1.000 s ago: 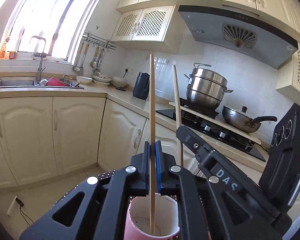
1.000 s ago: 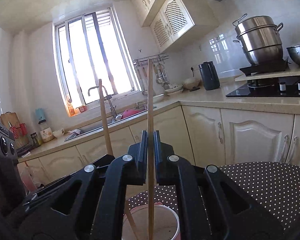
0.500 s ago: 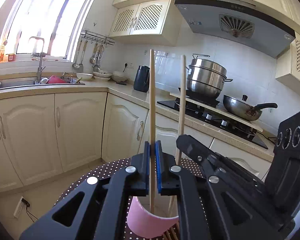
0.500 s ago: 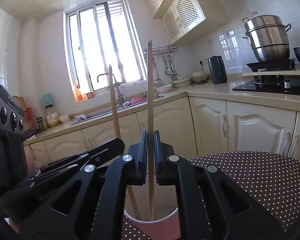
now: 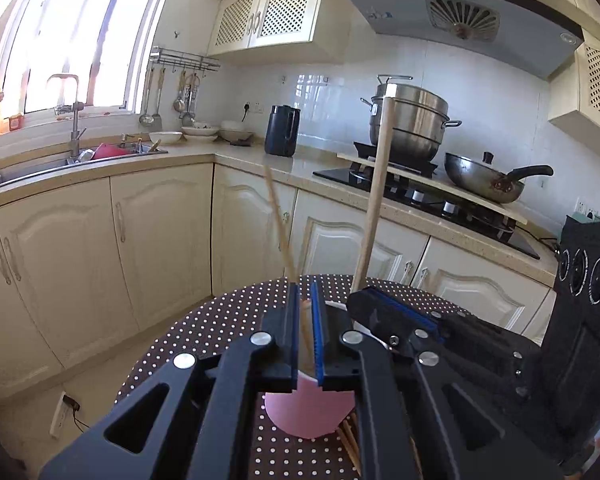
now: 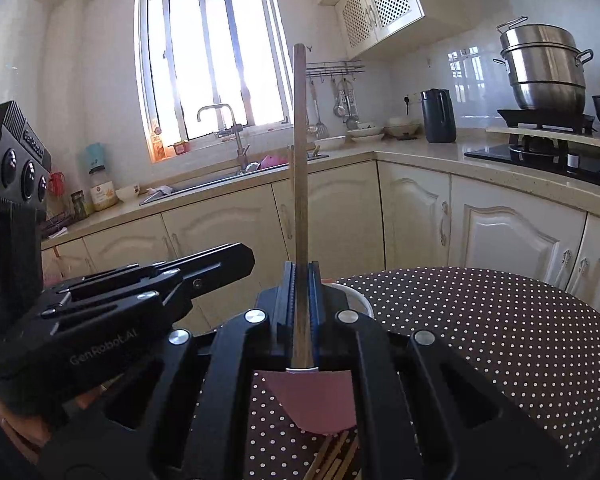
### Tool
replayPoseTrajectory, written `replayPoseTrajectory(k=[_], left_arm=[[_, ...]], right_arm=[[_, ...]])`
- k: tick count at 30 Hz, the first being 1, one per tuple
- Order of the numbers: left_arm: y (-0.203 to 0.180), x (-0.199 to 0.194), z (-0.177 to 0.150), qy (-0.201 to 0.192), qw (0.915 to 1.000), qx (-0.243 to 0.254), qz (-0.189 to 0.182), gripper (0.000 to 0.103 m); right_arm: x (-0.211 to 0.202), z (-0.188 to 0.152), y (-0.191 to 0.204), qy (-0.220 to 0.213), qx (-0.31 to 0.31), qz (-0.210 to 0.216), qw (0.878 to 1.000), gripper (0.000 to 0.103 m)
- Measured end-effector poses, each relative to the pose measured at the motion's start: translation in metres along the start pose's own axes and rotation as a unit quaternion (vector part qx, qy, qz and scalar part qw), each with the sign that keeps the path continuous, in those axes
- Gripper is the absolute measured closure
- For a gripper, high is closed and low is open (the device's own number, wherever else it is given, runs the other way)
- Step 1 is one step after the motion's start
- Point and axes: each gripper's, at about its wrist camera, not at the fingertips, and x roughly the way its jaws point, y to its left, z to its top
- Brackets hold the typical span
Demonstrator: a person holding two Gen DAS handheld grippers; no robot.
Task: Organize utensils
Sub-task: 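Open both tools to release the chopsticks into the pink cup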
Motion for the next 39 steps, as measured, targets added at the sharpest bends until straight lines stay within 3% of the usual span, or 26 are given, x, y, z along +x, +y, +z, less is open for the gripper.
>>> replayPoseTrajectory(k=[4,6,7,15,18,22,34,39], left_arm=[[0.001,-0.005,0.001,0.004,1.0,0.0,0.006,0.092],[0.003,-0.009,0.001,0.003,0.9999,-0.001,0.014,0.072],[0.006,-0.012,0.001,0.001,0.9999,-0.003,0.015,0.068],[0.01,-0.033,0.004,-0.004,0.9996,-0.008,0.028,0.053],[0.011,-0.044,0.005,-0.01,0.9995,-0.012,0.028,0.051],[0.006,-0.063,0.008,-0.026,0.999,-0.007,0.035,0.048],[-0.016,-0.129,0.012,-0.054,0.9968,0.006,0.058,0.043],[-0.031,-0.149,0.005,-0.045,0.996,0.024,0.073,0.043]], right_arm=[[-0.001,-0.001,0.005,0.007,-0.001,-0.002,1.0,0.096],[-0.002,0.0,0.001,0.012,0.01,-0.005,1.0,0.096],[-0.003,0.0,0.001,0.013,0.014,-0.004,1.0,0.096],[-0.015,0.007,0.011,0.012,0.016,-0.005,1.0,0.092],[-0.022,0.01,0.013,0.008,0.015,-0.01,1.0,0.081],[-0.036,0.014,0.018,-0.003,0.012,-0.014,1.0,0.054],[-0.088,0.025,0.044,-0.015,0.0,-0.007,1.0,0.051],[-0.121,0.027,0.046,-0.018,0.021,-0.016,0.999,0.046]])
